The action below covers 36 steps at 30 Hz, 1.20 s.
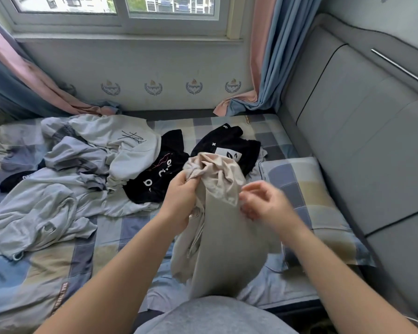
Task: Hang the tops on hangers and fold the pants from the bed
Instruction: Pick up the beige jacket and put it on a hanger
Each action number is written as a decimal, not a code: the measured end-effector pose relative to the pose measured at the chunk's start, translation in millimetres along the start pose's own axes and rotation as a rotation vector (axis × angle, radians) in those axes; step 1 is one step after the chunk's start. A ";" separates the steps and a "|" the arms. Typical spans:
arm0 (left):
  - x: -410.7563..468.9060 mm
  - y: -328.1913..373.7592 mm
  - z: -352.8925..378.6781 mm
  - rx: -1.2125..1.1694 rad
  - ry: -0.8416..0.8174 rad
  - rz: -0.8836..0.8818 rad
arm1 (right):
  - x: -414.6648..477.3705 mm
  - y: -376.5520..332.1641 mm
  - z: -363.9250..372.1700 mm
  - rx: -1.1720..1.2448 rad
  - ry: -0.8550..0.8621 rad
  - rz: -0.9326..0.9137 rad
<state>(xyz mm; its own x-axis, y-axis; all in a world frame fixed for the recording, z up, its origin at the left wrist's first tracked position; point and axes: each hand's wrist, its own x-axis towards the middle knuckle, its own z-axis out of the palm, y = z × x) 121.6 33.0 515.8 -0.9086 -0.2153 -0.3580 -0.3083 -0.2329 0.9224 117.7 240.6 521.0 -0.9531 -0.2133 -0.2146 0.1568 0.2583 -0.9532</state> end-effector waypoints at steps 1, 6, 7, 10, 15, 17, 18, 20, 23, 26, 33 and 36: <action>0.1 2.3 0.4 -0.061 0.014 -0.015 | -9.5 4.0 13.9 -0.083 -0.060 -0.011; 3.6 13.2 2.8 -0.353 0.111 -0.159 | -26.6 38.0 72.9 -0.477 -0.043 0.029; 3.8 16.1 2.5 -0.375 0.121 -0.177 | -23.2 45.4 77.1 -0.488 -0.021 0.079; 4.6 25.3 -0.7 -0.402 0.114 -0.192 | -4.8 66.6 70.9 -0.438 0.049 0.159; 11.3 27.6 -23.8 -0.324 0.134 -0.196 | 19.9 64.0 32.8 -0.492 0.200 0.094; 14.2 19.9 -35.4 -0.222 0.155 -0.199 | 28.4 48.8 14.3 -0.451 0.260 0.040; 14.1 14.3 -40.4 -0.170 0.164 -0.204 | 32.4 38.4 4.5 -0.427 0.293 -0.003; 12.4 1.4 -48.2 0.025 0.174 -0.234 | 39.1 11.6 -14.1 -0.380 0.327 -0.110; 8.3 -19.7 -54.0 0.484 0.063 -0.261 | 47.5 -32.6 -32.7 -0.380 0.264 -0.303; -0.2 -28.4 -42.9 0.754 -0.131 -0.168 | 49.1 -69.8 -36.7 -0.396 0.110 -0.445; -9.0 -25.4 5.8 0.642 -0.369 0.321 | 48.5 -104.7 -23.4 -0.458 -0.115 -0.511; -7.1 -28.9 15.6 0.547 -0.231 0.418 | 50.4 -108.8 -22.7 -0.478 -0.125 -0.502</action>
<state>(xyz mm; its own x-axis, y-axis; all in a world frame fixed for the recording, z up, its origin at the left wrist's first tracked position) 132.6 56.0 494.0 -0.9990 0.0376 0.0248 0.0363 0.3456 0.9377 46.7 223.1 618.7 -0.8392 -0.5142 0.1769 -0.4526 0.4803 -0.7513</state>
